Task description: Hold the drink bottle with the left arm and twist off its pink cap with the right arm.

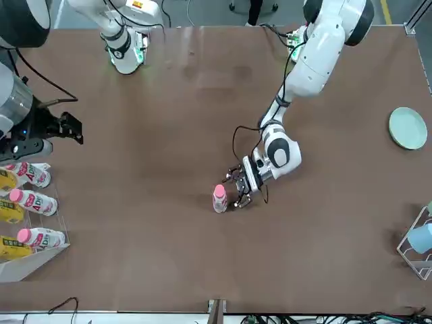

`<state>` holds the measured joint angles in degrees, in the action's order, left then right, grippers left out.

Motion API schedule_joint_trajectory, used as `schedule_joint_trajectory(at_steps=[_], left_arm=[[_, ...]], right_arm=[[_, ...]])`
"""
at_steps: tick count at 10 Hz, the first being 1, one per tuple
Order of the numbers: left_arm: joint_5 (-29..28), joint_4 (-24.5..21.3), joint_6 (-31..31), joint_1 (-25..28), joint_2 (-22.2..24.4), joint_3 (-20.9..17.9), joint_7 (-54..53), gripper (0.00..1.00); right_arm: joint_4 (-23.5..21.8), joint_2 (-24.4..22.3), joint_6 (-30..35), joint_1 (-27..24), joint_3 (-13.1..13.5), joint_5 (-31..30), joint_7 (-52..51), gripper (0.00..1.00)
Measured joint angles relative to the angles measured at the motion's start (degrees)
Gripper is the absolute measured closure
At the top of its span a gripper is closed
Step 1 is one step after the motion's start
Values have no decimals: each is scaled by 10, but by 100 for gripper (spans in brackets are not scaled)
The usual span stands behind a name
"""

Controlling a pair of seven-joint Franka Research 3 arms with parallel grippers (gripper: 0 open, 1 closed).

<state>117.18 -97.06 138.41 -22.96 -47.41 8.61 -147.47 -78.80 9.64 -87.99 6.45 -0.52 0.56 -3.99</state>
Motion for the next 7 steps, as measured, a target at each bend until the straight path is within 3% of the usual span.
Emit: schedule_joint_trajectory(at_steps=[7], left_arm=[[33, 25, -1, -32, -13, -21, 0, 4]], right_arm=[[0, 0, 0, 0, 0, 0, 0, 0]])
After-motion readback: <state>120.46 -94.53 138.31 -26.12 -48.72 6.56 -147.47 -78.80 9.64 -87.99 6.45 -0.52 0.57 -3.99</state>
